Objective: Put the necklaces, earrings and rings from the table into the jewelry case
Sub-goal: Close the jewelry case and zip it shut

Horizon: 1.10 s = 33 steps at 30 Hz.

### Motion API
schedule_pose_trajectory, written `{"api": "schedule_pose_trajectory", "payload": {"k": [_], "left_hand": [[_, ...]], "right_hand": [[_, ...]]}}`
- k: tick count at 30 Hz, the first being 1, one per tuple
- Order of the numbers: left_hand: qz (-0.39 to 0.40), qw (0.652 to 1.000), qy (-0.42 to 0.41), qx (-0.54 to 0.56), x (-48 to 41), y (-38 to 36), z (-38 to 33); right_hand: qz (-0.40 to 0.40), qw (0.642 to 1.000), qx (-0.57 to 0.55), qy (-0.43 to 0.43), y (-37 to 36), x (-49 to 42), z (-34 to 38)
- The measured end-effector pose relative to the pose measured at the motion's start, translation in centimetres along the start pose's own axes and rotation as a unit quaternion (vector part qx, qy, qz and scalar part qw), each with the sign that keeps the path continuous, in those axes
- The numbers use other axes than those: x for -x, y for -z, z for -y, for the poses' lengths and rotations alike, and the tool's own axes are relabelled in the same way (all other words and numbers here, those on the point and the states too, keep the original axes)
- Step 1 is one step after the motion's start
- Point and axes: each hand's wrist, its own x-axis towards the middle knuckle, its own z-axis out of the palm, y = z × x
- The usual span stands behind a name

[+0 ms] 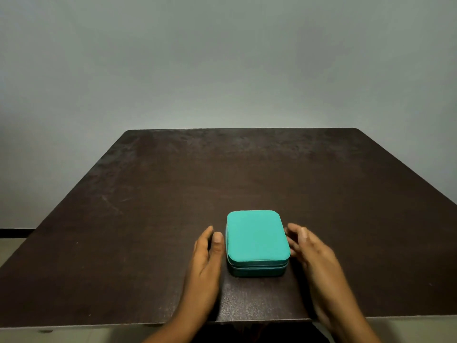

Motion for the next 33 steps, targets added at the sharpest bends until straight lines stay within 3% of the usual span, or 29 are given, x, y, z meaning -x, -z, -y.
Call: {"api": "schedule_pose_trajectory", "payload": {"k": [5, 15, 23, 28, 33], "left_hand": [[0.053, 0.996, 0.033, 0.058, 1.0, -1.3, -0.9], [0.077, 0.996, -0.041, -0.002, -6.6, -3.0, -2.5], [0.081, 0.994, -0.046, -0.052, -13.3, -4.1, -3.2], [0.067, 0.993, -0.047, -0.081, -15.4, -4.2, -2.0], [0.046, 0.982, -0.107, -0.146, -16.3, -3.8, -0.4]], "right_hand": [[0.091, 0.996, 0.021, 0.009, -0.9, 2.4, -1.4], [0.096, 0.993, -0.005, 0.071, -2.7, -5.1, 1.1], [0.109, 0.992, 0.014, 0.061, -4.0, -12.1, 2.2], [0.112, 0.987, 0.090, 0.068, -4.1, -13.7, 1.9], [0.097, 0.969, 0.199, 0.106, -3.4, -14.3, 1.0]]}}
